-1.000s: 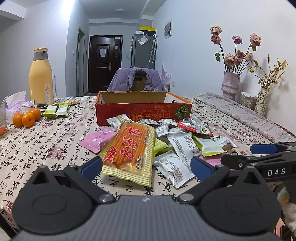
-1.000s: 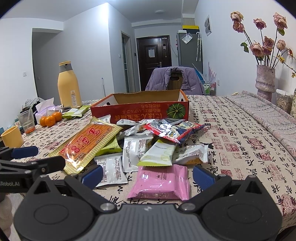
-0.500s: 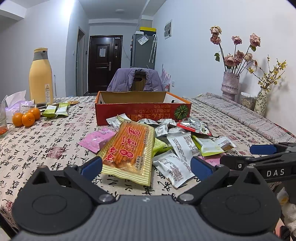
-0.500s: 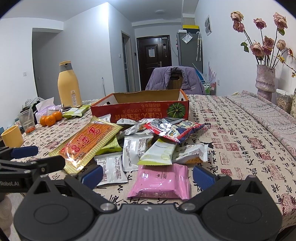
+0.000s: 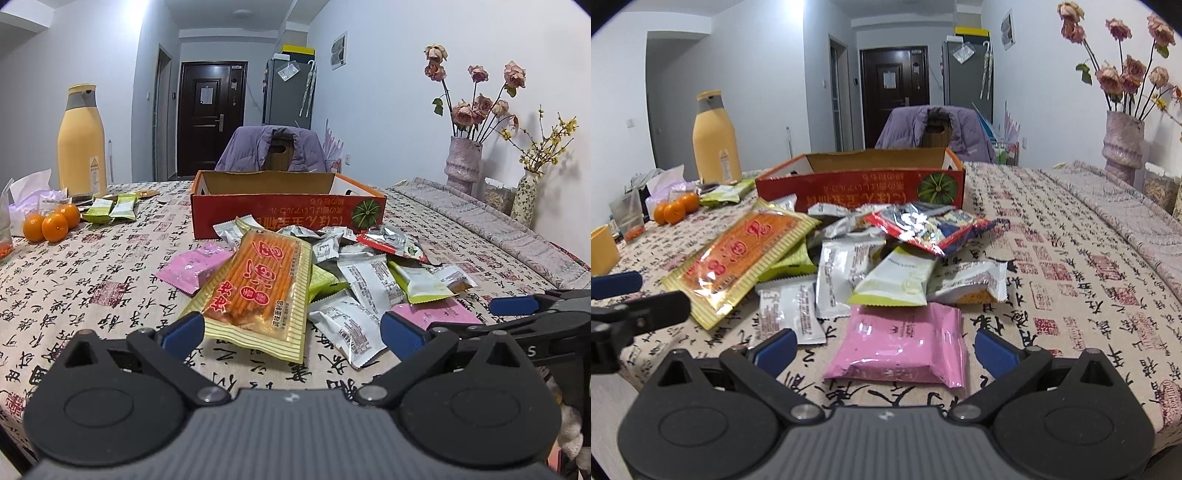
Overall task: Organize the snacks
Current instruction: 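Lower the right gripper onto the pink pastry packet and close, then lift the pink packet with the right gripper while the left gripper grasps a white sachet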
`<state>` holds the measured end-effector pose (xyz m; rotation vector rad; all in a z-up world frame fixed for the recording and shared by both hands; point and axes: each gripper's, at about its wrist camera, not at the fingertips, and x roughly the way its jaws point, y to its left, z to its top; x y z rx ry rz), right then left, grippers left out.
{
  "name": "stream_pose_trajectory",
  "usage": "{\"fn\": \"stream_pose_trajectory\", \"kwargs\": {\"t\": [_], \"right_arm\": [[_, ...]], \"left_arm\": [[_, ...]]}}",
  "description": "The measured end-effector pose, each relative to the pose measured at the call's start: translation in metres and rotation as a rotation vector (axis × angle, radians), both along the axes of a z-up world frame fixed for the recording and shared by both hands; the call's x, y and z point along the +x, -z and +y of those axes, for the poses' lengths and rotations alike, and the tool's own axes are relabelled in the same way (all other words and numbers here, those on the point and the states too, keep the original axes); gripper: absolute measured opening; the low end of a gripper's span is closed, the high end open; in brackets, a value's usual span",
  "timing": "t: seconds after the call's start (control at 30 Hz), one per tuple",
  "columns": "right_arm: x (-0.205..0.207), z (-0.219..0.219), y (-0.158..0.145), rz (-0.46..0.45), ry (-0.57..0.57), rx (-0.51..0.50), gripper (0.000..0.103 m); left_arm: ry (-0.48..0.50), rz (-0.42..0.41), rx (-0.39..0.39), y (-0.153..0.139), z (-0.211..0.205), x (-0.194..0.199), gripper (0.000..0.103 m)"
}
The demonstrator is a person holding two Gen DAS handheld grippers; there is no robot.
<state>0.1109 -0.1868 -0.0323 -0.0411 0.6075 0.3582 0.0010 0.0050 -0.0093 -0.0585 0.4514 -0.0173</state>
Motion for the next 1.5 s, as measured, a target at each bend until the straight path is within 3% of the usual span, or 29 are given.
{"fn": "stream_pose_trajectory", "kwargs": {"t": [0.23,0.4,0.57,0.97,1.3,1.5], "right_arm": [[0.019,0.005,0.012,0.025,0.002,-0.022,0.095],[0.023,0.012,0.021,0.007,0.006,-0.066,0.092],[0.022,0.012,0.027,-0.015,-0.005,-0.050,0.091],[0.014,0.006,0.025,-0.040,-0.040,-0.012,0.066],[-0.002,0.002,0.019,-0.064,-0.062,-0.001,0.063],[-0.021,-0.003,0.003,-0.122,-0.075,0.021,0.063]], "left_arm": [[-0.014,0.018,-0.001,0.004,0.003,0.005,0.103],[-0.017,0.024,-0.002,0.006,0.005,0.008,0.103],[-0.021,0.034,-0.004,0.008,0.006,0.010,0.103],[-0.030,0.041,-0.007,0.011,0.007,0.009,0.103],[-0.032,0.030,-0.003,0.006,0.005,0.003,0.103],[-0.034,0.024,0.003,0.002,0.004,0.000,0.103]]}}
